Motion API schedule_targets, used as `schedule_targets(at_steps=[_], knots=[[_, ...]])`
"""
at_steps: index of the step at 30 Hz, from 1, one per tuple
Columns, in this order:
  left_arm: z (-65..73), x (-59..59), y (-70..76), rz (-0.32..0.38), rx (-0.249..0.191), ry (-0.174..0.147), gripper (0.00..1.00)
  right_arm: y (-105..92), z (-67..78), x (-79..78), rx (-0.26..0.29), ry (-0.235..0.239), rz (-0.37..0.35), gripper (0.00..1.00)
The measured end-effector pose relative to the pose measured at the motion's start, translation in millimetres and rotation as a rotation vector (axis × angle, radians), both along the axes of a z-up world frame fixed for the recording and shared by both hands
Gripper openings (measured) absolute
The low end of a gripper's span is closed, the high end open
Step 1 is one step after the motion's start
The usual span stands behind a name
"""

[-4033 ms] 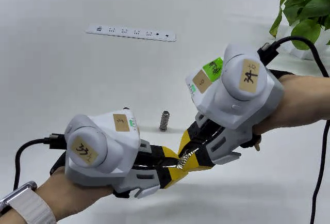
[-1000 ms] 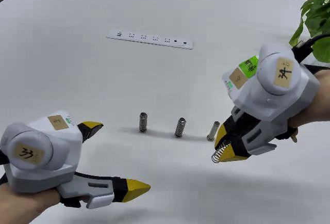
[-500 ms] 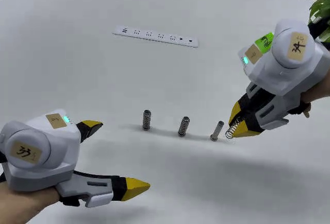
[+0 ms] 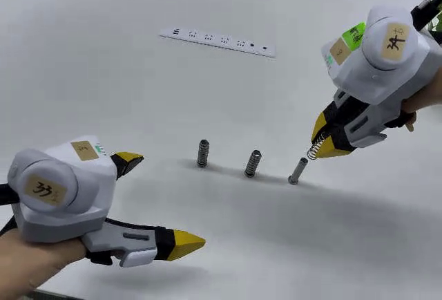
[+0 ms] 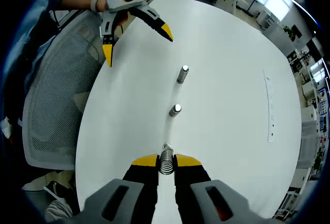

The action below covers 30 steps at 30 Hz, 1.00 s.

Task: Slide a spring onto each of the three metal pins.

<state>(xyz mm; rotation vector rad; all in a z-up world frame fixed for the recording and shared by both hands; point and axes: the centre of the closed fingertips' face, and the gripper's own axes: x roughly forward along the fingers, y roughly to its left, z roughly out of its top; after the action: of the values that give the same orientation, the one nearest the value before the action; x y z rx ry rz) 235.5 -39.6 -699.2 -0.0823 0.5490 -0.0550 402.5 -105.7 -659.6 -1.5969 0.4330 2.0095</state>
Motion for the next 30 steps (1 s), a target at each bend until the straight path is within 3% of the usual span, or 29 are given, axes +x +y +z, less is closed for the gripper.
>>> schedule_targets(at_steps=[7, 30], knots=[[-1.0, 1.5, -3.2, -0.014, -0.006, 0.002, 0.99, 3.5, -10.6, 5.2, -0.022, -0.01, 0.009, 0.12], [-4.1, 0.2, -2.4, -0.008, -0.023, 0.004, 0.98, 1.7, -23.6, -0.7, -0.047, -0.013, 0.028, 0.12]])
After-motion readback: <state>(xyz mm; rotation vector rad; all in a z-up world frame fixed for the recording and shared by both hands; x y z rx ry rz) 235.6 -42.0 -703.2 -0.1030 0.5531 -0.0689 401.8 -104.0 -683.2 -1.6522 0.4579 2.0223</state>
